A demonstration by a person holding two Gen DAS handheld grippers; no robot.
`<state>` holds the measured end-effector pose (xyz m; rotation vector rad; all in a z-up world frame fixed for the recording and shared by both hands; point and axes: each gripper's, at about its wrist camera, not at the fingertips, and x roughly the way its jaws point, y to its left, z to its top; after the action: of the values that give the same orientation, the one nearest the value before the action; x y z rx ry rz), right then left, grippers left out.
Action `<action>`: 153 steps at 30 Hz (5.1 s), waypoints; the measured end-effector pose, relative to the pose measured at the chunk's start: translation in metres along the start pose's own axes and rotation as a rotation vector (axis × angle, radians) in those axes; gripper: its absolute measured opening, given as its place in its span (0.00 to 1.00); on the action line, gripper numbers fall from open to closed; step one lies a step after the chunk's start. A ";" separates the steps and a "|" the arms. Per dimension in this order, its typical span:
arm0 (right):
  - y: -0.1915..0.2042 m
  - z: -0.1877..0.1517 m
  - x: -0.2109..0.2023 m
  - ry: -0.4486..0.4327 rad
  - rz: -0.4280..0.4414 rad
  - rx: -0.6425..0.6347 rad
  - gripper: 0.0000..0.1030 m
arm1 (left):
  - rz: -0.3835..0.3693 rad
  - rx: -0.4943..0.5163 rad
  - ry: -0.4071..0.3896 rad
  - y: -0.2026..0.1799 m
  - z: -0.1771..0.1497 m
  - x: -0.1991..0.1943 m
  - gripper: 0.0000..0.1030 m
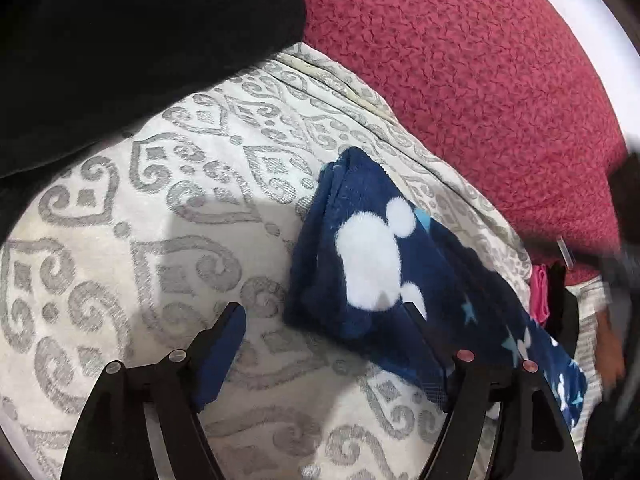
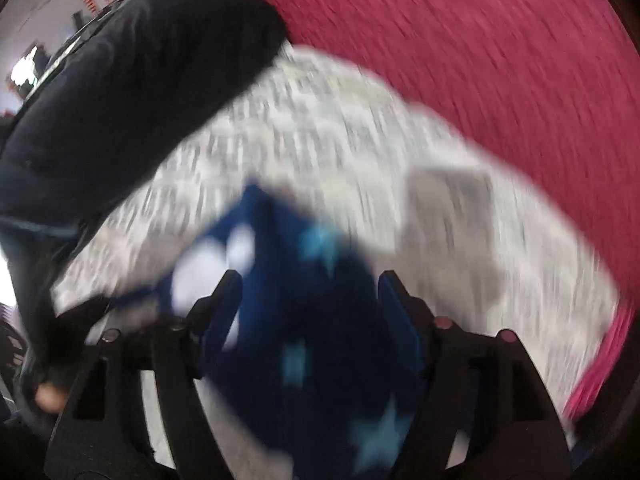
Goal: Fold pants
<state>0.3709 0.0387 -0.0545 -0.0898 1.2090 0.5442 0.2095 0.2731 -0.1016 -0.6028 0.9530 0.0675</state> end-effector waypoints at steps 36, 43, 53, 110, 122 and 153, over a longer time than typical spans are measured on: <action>-0.003 -0.089 -0.008 0.001 -0.104 0.125 0.70 | 0.130 0.177 -0.034 -0.044 0.008 -0.007 0.24; -0.014 -0.096 -0.014 -0.010 -0.096 0.162 0.70 | 0.169 0.221 -0.047 -0.056 0.008 -0.009 0.24; -0.031 -0.112 -0.029 -0.031 -0.083 0.216 0.70 | 0.202 0.258 -0.053 -0.072 0.010 -0.013 0.24; -0.029 -0.115 -0.032 -0.051 0.250 0.326 0.70 | -0.143 -0.230 0.083 -0.025 -0.005 0.022 0.74; 0.001 -0.035 0.038 0.069 0.356 0.457 0.07 | -0.307 -0.043 -0.006 -0.028 0.006 -0.007 0.76; 0.001 -0.084 -0.036 -0.050 0.201 0.217 0.55 | -0.219 -0.468 0.075 0.020 0.016 0.051 0.16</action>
<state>0.2896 -0.0022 -0.0524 0.2308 1.2282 0.5826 0.2455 0.2875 -0.1430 -1.1449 0.9425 0.0734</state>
